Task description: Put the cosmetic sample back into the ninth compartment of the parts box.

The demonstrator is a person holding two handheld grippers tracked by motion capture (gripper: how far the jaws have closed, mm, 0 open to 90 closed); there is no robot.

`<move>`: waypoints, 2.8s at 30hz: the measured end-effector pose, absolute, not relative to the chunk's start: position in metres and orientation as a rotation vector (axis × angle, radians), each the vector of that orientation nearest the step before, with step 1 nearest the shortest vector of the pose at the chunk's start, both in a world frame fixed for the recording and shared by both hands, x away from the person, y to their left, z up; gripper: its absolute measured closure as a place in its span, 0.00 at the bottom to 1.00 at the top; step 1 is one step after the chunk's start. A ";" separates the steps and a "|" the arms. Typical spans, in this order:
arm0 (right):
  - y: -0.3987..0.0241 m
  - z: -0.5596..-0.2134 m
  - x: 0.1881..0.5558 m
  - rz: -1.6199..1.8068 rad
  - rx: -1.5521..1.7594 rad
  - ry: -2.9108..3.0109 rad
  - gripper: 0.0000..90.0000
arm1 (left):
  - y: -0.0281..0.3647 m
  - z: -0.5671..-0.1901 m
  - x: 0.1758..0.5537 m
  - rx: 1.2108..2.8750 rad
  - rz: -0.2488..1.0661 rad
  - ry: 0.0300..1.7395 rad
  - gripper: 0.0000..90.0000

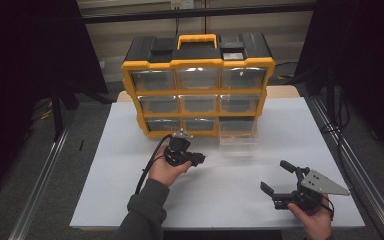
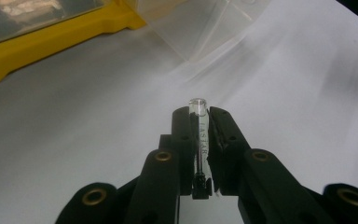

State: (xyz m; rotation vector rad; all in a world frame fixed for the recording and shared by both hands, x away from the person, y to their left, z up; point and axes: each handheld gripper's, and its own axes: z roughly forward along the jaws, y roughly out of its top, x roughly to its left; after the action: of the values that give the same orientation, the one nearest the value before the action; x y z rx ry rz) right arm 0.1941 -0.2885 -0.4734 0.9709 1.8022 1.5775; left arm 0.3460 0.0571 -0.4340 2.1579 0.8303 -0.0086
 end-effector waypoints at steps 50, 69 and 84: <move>-0.289 -0.477 0.196 1.594 1.001 1.809 0.02 | 0.040 -0.380 0.364 2.164 -0.001 0.787 0.90; -0.289 -0.477 0.194 1.601 1.003 1.809 0.02 | 0.032 -0.363 0.370 2.151 0.002 0.770 0.90; -0.291 -0.476 0.195 1.591 0.998 1.805 0.02 | 0.024 -0.351 0.379 2.121 0.040 0.784 0.90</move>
State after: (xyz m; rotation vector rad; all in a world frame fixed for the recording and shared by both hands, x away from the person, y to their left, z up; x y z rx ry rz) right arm 0.1952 -0.2912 -0.4761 0.9982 1.8050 1.5912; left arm 0.3787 0.0240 -0.3512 2.1214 0.7838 0.0400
